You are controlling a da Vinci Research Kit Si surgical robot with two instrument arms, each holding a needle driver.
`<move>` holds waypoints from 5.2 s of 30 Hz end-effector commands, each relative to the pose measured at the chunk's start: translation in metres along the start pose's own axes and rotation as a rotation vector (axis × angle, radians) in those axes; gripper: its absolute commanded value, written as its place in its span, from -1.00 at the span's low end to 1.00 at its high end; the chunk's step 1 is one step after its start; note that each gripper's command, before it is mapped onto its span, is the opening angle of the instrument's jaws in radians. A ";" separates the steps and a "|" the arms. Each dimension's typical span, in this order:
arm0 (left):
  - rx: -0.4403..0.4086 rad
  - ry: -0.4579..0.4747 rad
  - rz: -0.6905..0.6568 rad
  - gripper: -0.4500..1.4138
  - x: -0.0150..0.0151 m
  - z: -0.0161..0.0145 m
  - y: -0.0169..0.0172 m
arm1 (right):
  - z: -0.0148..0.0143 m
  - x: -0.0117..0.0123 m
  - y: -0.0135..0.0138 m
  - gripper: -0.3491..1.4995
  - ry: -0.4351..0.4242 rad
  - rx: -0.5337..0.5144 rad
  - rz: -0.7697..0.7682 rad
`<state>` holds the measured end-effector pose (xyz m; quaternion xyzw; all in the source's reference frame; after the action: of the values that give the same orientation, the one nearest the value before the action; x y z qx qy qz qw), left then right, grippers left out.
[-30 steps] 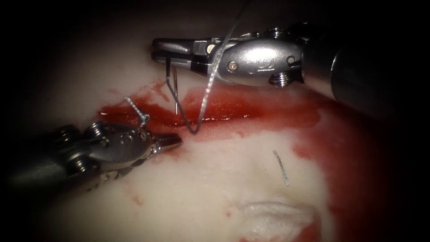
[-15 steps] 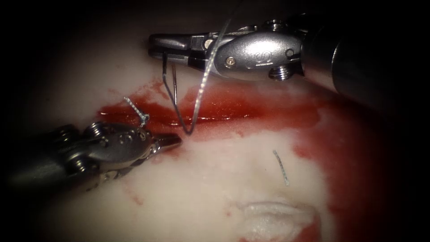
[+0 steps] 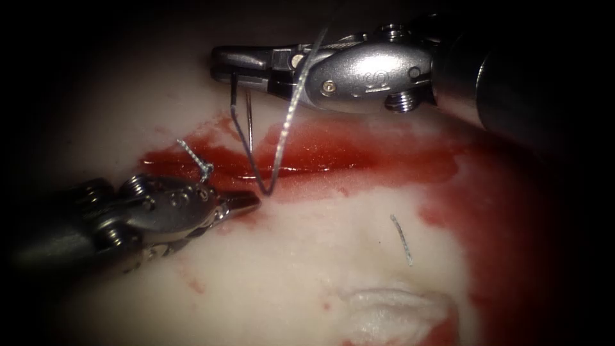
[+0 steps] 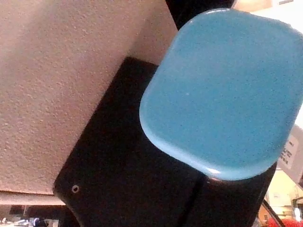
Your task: Wound Closure
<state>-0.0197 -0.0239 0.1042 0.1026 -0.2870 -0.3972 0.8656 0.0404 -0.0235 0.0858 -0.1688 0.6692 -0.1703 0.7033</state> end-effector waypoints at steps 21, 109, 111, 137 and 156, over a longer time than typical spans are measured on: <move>0.002 -0.011 -0.024 -1.00 -0.0011 0.0001 0.0006 | 0.0008 -0.0003 -0.0009 -1.00 -0.013 0.046 -0.011; -0.036 0.202 0.016 -1.00 0.0029 0.0023 -0.0001 | 0.0010 -0.0006 -0.0019 -1.00 -0.129 -0.002 0.164; -0.042 0.204 0.017 -1.00 0.0030 0.0024 -0.0001 | 0.0010 -0.0006 -0.0018 -1.00 -0.138 -0.020 0.212; -0.042 0.207 0.018 -1.00 0.0030 0.0024 0.0000 | 0.0008 -0.0010 -0.0025 -1.00 -0.126 -0.002 0.487; -0.043 0.228 0.033 -1.00 0.0032 0.0022 0.0003 | 0.0003 -0.0016 -0.0022 -1.00 -0.127 0.108 0.927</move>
<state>-0.0186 -0.0271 0.1077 0.1257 -0.1769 -0.3747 0.9014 0.0396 -0.0257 0.0884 0.1827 0.6145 0.1440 0.7538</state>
